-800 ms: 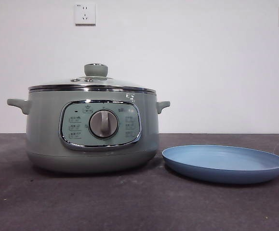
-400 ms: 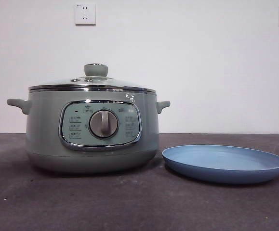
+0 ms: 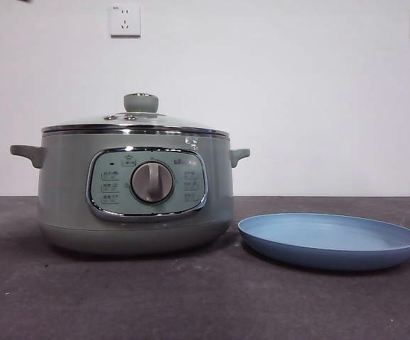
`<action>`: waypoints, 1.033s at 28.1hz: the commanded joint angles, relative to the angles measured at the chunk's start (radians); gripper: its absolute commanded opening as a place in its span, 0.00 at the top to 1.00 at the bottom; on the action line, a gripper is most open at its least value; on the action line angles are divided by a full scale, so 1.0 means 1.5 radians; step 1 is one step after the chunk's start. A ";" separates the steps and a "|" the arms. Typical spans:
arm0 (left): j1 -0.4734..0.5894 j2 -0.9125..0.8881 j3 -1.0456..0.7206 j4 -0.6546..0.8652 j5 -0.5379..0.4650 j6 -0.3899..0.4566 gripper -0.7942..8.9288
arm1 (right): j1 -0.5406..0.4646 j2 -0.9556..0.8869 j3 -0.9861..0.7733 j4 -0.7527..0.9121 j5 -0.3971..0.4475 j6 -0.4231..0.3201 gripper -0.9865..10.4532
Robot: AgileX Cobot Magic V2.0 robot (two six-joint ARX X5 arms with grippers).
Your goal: Take the potato out from the steamer,put the potato on the plate,close the lid
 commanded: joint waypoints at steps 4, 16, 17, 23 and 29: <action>-0.046 0.123 0.045 0.064 -0.048 0.033 0.27 | 0.002 0.001 0.001 0.002 -0.001 0.002 0.31; -0.094 0.318 0.078 0.188 -0.130 0.065 0.27 | 0.002 0.001 0.001 0.001 0.000 0.002 0.32; -0.095 0.331 0.078 0.203 -0.130 0.064 0.27 | 0.002 0.001 0.001 0.001 0.000 0.002 0.32; -0.106 0.384 0.078 0.247 -0.147 0.064 0.27 | 0.002 0.001 0.001 0.001 0.000 0.002 0.32; -0.121 0.390 0.078 0.253 -0.166 0.064 0.49 | 0.002 0.001 0.001 0.002 0.001 0.001 0.32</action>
